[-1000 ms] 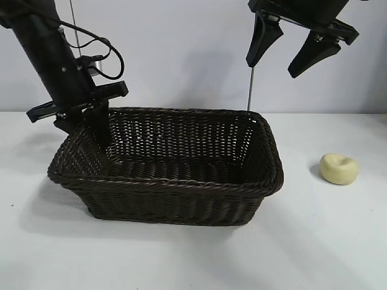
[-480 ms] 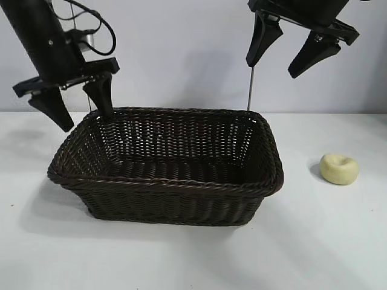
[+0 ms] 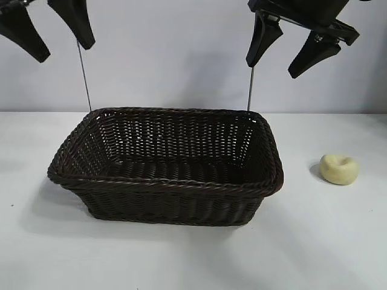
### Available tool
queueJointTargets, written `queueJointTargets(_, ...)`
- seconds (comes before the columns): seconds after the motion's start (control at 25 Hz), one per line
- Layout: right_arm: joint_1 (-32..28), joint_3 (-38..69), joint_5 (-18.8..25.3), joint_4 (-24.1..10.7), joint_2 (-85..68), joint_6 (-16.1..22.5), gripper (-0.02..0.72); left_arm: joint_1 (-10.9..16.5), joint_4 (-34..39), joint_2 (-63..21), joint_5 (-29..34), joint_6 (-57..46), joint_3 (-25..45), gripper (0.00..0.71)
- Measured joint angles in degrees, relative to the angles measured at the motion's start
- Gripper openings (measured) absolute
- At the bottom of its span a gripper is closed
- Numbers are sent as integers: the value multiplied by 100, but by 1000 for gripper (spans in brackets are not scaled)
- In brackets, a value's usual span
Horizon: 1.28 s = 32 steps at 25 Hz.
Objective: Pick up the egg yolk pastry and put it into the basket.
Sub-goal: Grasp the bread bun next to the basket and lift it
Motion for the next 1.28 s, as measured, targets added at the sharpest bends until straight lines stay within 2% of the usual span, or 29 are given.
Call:
queueJointTargets(0.16, 0, 0, 0, 0, 0, 0, 559, 0, -382, 94, -326, 117, 219, 540)
queueJointTargets(0.48, 0, 0, 1, 0, 0, 0, 559, 0, -749, 482, -522, 136, 302, 540)
queueJointTargets(0.92, 0, 0, 24, -62, 0, 29, 559, 0, -814, 602, -653, 136, 321, 540)
queueJointTargets(1.08, 0, 0, 103, -441, 0, 270, 559, 0, -814, 602, -653, 136, 321, 540)
queueJointTargets(1.28, 0, 0, 127, -1334, 0, 595, 559, 0, -814, 602, -653, 136, 321, 540)
